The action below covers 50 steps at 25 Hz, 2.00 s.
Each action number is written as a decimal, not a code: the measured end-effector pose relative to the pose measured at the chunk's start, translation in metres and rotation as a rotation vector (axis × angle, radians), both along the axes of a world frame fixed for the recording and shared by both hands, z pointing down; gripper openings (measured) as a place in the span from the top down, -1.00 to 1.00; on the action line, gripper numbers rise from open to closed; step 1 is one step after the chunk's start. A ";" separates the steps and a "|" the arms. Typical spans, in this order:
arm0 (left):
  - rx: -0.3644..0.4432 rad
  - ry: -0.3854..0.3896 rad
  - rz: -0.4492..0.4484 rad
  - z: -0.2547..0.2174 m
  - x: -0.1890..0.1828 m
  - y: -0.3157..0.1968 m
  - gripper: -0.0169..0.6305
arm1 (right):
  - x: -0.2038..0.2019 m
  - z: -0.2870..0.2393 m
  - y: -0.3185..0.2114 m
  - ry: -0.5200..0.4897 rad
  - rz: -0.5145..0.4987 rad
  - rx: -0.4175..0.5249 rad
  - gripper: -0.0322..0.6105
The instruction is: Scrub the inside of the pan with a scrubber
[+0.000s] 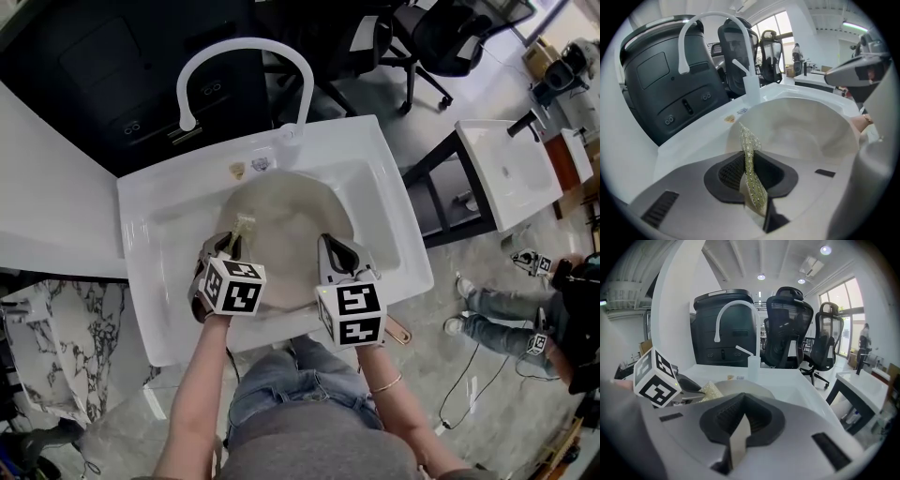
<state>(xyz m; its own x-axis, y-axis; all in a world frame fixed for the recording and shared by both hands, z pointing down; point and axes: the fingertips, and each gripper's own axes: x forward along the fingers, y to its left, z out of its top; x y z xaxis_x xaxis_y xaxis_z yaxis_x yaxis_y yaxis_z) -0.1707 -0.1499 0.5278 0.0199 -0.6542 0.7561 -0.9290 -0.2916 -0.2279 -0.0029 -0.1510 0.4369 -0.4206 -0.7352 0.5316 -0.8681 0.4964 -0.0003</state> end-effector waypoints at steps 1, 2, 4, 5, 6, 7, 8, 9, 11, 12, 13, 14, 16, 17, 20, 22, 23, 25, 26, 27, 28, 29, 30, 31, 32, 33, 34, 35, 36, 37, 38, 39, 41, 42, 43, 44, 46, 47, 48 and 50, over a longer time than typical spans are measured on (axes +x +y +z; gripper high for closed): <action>0.014 -0.004 -0.011 -0.004 -0.005 0.000 0.73 | -0.001 0.000 0.001 -0.001 -0.002 0.001 0.87; 0.029 -0.008 -0.023 -0.008 -0.010 -0.001 0.73 | -0.001 -0.001 0.002 -0.002 -0.003 0.002 0.87; 0.063 -0.014 -0.044 -0.016 -0.019 -0.001 0.73 | -0.003 -0.002 0.004 -0.003 -0.007 0.006 0.87; 0.082 -0.015 -0.054 -0.021 -0.022 -0.001 0.73 | -0.003 -0.002 0.006 -0.004 -0.009 0.008 0.87; 0.102 -0.014 -0.062 -0.027 -0.026 -0.001 0.73 | -0.004 -0.003 0.007 -0.004 -0.010 0.011 0.87; 0.124 -0.012 -0.070 -0.032 -0.028 0.000 0.73 | -0.004 -0.004 0.008 -0.006 -0.011 0.014 0.87; 0.147 -0.008 -0.077 -0.039 -0.030 0.000 0.73 | -0.004 -0.005 0.010 -0.006 -0.011 0.017 0.87; 0.171 -0.002 -0.084 -0.045 -0.032 0.001 0.73 | -0.004 -0.006 0.012 -0.007 -0.010 0.020 0.87; 0.218 0.020 -0.099 -0.058 -0.034 0.004 0.73 | -0.003 -0.008 0.016 -0.009 -0.007 0.026 0.87; 0.238 0.038 -0.106 -0.064 -0.034 0.005 0.73 | -0.002 -0.009 0.018 -0.009 -0.004 0.029 0.87; 0.256 0.059 -0.111 -0.070 -0.033 0.006 0.73 | 0.000 -0.010 0.019 -0.009 0.000 0.032 0.87; 0.270 0.082 -0.114 -0.075 -0.031 0.008 0.73 | 0.001 -0.011 0.020 -0.009 0.004 0.034 0.87; 0.287 0.135 -0.112 -0.085 -0.024 0.010 0.73 | 0.005 -0.012 0.023 -0.010 0.016 0.039 0.87; 0.290 0.168 -0.109 -0.089 -0.019 0.011 0.73 | 0.007 -0.013 0.025 -0.010 0.023 0.041 0.87; 0.281 0.290 -0.090 -0.095 0.002 0.014 0.73 | 0.014 -0.013 0.030 -0.010 0.046 0.046 0.87; 0.263 0.352 -0.069 -0.094 0.019 0.016 0.73 | 0.019 -0.014 0.035 -0.009 0.064 0.050 0.87; 0.251 0.371 -0.054 -0.093 0.029 0.018 0.73 | 0.023 -0.015 0.037 -0.009 0.074 0.052 0.87; 0.229 0.402 -0.024 -0.090 0.050 0.023 0.73 | 0.030 -0.016 0.043 -0.009 0.096 0.055 0.87; 0.219 0.417 -0.011 -0.087 0.061 0.026 0.73 | 0.034 -0.017 0.046 -0.009 0.106 0.056 0.87; 0.208 0.432 -0.001 -0.084 0.072 0.029 0.73 | 0.038 -0.017 0.048 -0.010 0.117 0.056 0.87; 0.196 0.447 0.006 -0.081 0.083 0.032 0.73 | 0.042 -0.018 0.050 -0.011 0.128 0.055 0.87; 0.186 0.462 0.013 -0.077 0.094 0.035 0.73 | 0.046 -0.018 0.053 -0.010 0.140 0.054 0.87; 0.176 0.476 0.019 -0.073 0.104 0.039 0.73 | 0.050 -0.017 0.055 -0.010 0.151 0.054 0.87; 0.168 0.486 0.024 -0.070 0.113 0.042 0.73 | 0.054 -0.017 0.057 -0.008 0.161 0.053 0.87; 0.162 0.494 0.026 -0.067 0.121 0.046 0.73 | 0.057 -0.016 0.060 -0.005 0.168 0.053 0.87; 0.159 0.499 0.026 -0.064 0.128 0.049 0.73 | 0.059 -0.015 0.062 -0.001 0.173 0.053 0.87; 0.155 0.504 0.024 -0.061 0.133 0.053 0.73 | 0.061 -0.014 0.065 0.002 0.177 0.053 0.87; 0.149 0.507 0.021 -0.058 0.137 0.057 0.73 | 0.063 -0.013 0.067 0.004 0.179 0.051 0.87; 0.142 0.508 0.017 -0.055 0.140 0.061 0.73 | 0.063 -0.012 0.069 0.005 0.181 0.049 0.87; 0.135 0.505 0.012 -0.052 0.141 0.066 0.73 | 0.063 -0.012 0.071 0.004 0.181 0.047 0.87; 0.131 0.499 0.007 -0.049 0.140 0.069 0.73 | 0.063 -0.012 0.072 0.003 0.179 0.045 0.87; 0.127 0.489 0.002 -0.047 0.138 0.073 0.73 | 0.061 -0.011 0.073 0.002 0.175 0.043 0.87; 0.129 0.463 -0.005 -0.045 0.130 0.078 0.73 | 0.055 -0.009 0.074 0.002 0.158 0.036 0.87; 0.133 0.448 -0.006 -0.045 0.126 0.079 0.73 | 0.051 -0.008 0.074 0.002 0.148 0.033 0.87; 0.137 0.434 -0.006 -0.045 0.121 0.080 0.73 | 0.046 -0.006 0.074 0.002 0.137 0.030 0.87; 0.142 0.421 -0.005 -0.045 0.116 0.080 0.73 | 0.041 -0.005 0.074 0.001 0.125 0.027 0.87; 0.149 0.398 -0.009 -0.044 0.105 0.079 0.73 | 0.030 -0.001 0.074 0.000 0.102 0.021 0.87; 0.150 0.389 -0.014 -0.044 0.099 0.079 0.73 | 0.024 0.000 0.074 -0.001 0.089 0.019 0.87; 0.149 0.382 -0.023 -0.043 0.093 0.079 0.73 | 0.019 0.000 0.074 -0.002 0.077 0.018 0.87; 0.145 0.374 -0.040 -0.043 0.083 0.080 0.73 | 0.010 0.001 0.073 -0.004 0.055 0.016 0.87</action>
